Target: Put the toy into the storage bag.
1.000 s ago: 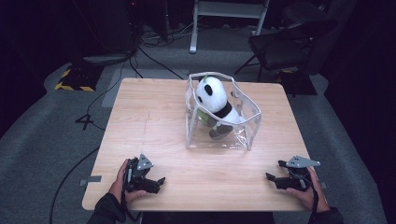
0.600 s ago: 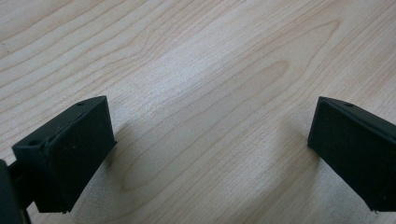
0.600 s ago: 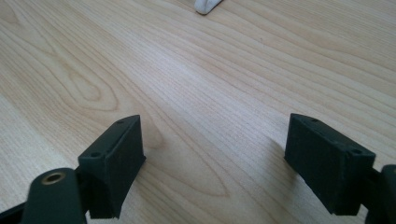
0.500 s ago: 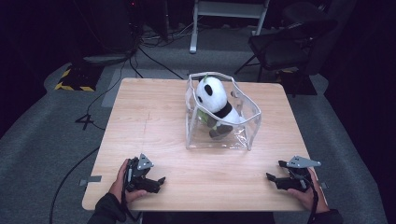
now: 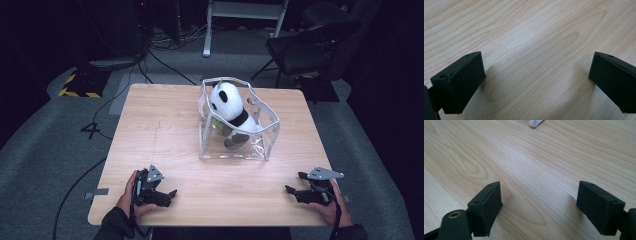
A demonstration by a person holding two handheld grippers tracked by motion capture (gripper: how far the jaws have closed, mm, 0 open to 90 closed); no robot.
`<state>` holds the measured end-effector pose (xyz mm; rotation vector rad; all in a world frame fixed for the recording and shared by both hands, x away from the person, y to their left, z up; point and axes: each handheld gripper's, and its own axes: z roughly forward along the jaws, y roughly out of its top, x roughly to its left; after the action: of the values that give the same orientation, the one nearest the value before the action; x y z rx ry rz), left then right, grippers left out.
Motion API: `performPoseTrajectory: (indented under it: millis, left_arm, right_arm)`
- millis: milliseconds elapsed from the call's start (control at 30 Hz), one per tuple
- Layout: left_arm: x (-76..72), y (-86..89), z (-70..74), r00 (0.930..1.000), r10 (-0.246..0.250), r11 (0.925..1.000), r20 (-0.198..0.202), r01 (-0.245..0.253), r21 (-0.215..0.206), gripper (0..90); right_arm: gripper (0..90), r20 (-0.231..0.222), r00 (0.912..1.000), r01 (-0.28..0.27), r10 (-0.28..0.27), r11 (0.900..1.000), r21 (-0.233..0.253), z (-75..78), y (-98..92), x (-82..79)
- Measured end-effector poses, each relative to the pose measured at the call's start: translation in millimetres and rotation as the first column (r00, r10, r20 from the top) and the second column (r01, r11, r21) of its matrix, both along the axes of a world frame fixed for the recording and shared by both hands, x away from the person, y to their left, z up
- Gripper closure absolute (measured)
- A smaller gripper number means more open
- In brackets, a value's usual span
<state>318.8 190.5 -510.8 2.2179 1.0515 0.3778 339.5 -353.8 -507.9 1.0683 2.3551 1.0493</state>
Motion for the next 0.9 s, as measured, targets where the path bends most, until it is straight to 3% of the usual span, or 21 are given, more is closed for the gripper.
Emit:
performPoseTrajectory:
  millis: [200, 267, 900]
  left_arm:
    - [0.2, -0.1, 0.1, 1.0, 0.001, 1.0, -0.002, -0.001, 0.0, 0.4]
    - [0.4, -0.1, 0.2, 1.0, 0.0, 1.0, -0.003, 0.0, 0.0, 0.4]
    - [3.2, -1.3, -0.1, 1.0, 0.001, 1.0, -0.001, -0.001, -0.002, 0.2]
  right_arm:
    - [20.1, 0.002, 1.0, 0.001, -0.001, 1.0, -0.001, -0.1, 0.1, 0.0]
    - [16.1, -0.002, 0.9999, -0.014, 0.014, 1.0, -0.008, -0.2, 0.7, 0.0]
    - [15.9, 0.0, 0.9996, -0.03, 0.03, 0.999, -0.011, -0.3, 0.6, -2.1]
